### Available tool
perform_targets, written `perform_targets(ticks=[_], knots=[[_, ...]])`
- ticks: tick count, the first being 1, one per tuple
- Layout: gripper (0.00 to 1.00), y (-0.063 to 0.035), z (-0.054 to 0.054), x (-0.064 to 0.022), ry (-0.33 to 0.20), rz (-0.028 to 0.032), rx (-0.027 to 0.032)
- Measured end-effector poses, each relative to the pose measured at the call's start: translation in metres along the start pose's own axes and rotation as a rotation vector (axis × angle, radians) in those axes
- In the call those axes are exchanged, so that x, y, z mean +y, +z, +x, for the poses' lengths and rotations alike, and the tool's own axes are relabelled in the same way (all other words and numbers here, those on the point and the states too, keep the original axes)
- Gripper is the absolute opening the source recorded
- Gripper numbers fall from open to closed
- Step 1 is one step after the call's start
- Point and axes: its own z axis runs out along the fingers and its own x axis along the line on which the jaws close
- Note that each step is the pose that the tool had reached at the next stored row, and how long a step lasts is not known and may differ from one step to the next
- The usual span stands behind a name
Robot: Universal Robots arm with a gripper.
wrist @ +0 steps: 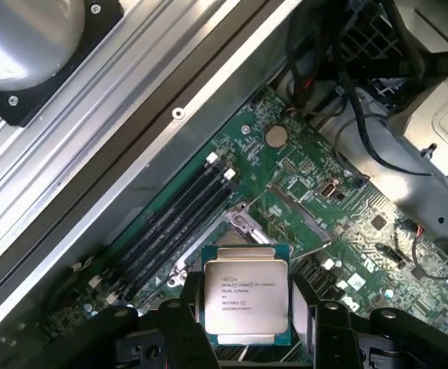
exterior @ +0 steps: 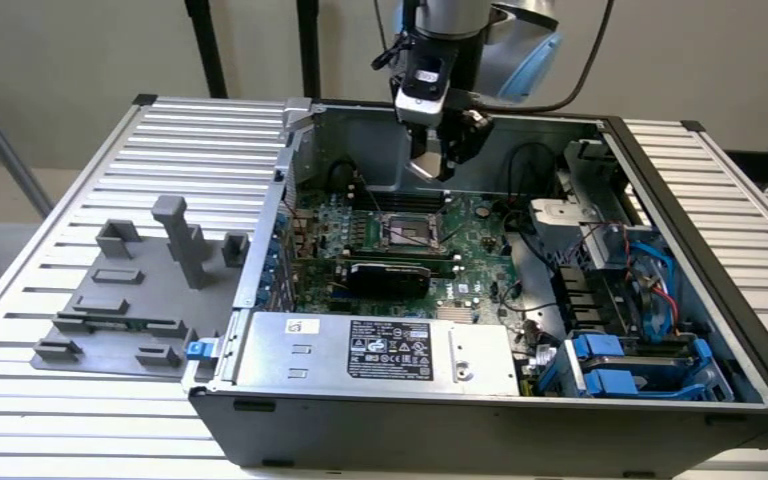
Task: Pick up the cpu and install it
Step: 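Place the cpu into insertion slot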
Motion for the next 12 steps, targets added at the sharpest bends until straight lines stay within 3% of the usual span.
perform_targets(ticks=[12], knots=[[0.55, 0.0117, 0.0, -0.0008, 0.237, 0.002, -0.016]])
